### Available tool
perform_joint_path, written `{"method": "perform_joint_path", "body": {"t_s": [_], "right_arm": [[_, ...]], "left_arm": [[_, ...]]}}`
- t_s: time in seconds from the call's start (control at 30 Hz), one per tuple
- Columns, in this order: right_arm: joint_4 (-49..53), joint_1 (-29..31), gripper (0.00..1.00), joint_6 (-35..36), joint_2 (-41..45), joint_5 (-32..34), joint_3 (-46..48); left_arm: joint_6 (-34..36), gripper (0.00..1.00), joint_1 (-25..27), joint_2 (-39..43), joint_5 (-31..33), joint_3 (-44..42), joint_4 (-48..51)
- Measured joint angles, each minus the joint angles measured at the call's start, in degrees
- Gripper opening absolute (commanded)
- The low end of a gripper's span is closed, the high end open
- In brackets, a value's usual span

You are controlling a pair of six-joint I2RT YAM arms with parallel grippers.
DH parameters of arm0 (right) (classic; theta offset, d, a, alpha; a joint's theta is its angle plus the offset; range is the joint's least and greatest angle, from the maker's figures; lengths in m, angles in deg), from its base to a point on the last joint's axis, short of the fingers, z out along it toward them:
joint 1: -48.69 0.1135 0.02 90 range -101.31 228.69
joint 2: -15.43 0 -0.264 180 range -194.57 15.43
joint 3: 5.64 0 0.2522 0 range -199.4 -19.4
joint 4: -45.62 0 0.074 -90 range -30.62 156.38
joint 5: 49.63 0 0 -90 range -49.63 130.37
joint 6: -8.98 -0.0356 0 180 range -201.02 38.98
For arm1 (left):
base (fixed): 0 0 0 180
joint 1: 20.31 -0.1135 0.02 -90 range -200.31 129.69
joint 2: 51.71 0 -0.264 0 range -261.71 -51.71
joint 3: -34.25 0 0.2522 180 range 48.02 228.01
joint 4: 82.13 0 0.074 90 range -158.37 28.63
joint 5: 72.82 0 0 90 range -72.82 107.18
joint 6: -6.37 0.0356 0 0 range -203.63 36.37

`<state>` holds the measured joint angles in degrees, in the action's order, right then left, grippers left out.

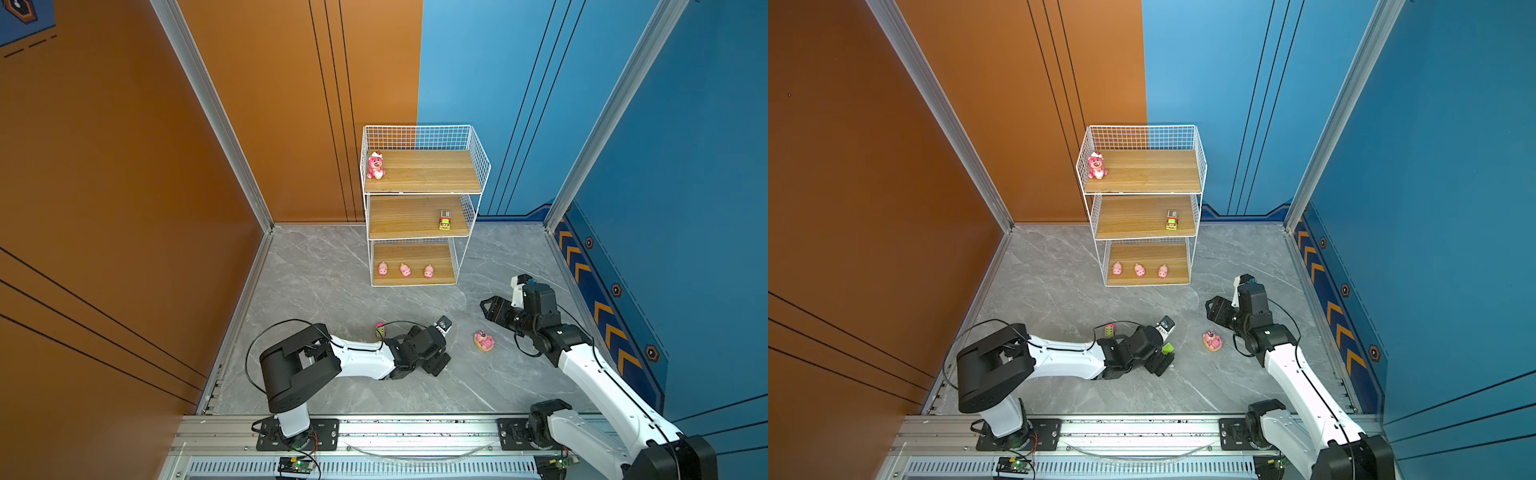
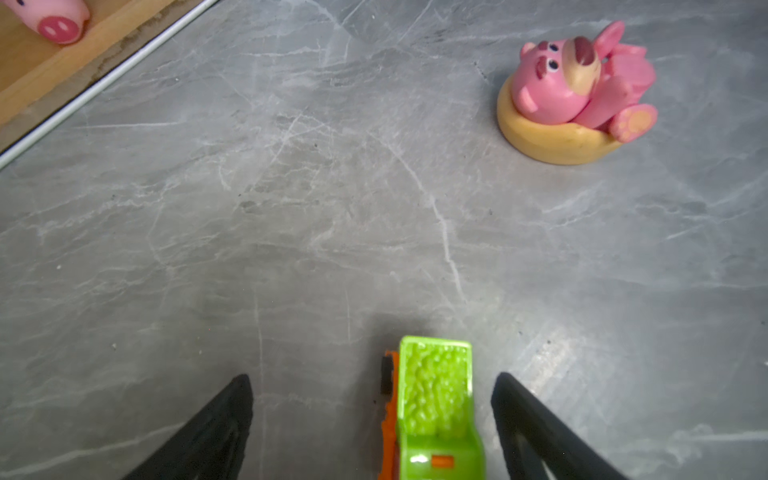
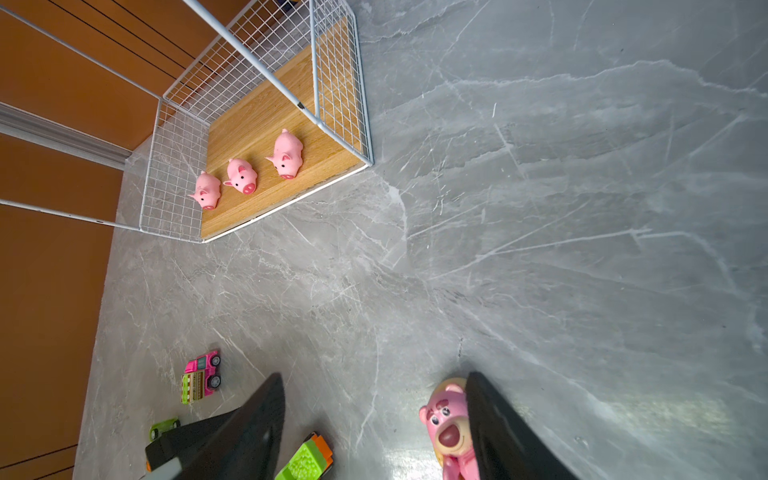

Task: Place and organize the plastic toys onto the shelf
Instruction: 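Lower the left gripper onto the green and orange dump truck and close it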

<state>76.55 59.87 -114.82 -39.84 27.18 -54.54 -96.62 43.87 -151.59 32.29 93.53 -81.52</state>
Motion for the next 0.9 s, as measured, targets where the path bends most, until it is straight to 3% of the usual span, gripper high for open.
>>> {"method": "perform_joint_path", "body": {"t_s": [0.27, 0.47, 0.7, 0.9], "right_arm": [[-2.5, 0.0, 0.7, 0.8, 3.8, -0.4, 4.9], [-3.1, 0.0, 0.7, 1.0, 8.1, -0.6, 7.4], [-4.9, 0.0, 0.7, 1.2, 10.5, -1.1, 8.6], [-5.4, 0.1, 0.7, 1.5, 11.7, -1.2, 9.0]], "left_arm": [[0.3, 0.88, 2.4, -0.5, 3.7, -7.4, -15.1], [1.9, 0.87, 3.3, -6.0, 4.5, -10.4, -29.7], [3.8, 0.7, 2.3, -10.3, 3.9, -12.8, -41.7], [4.2, 0.62, 1.4, -11.6, 2.9, -14.0, -46.4]]}}
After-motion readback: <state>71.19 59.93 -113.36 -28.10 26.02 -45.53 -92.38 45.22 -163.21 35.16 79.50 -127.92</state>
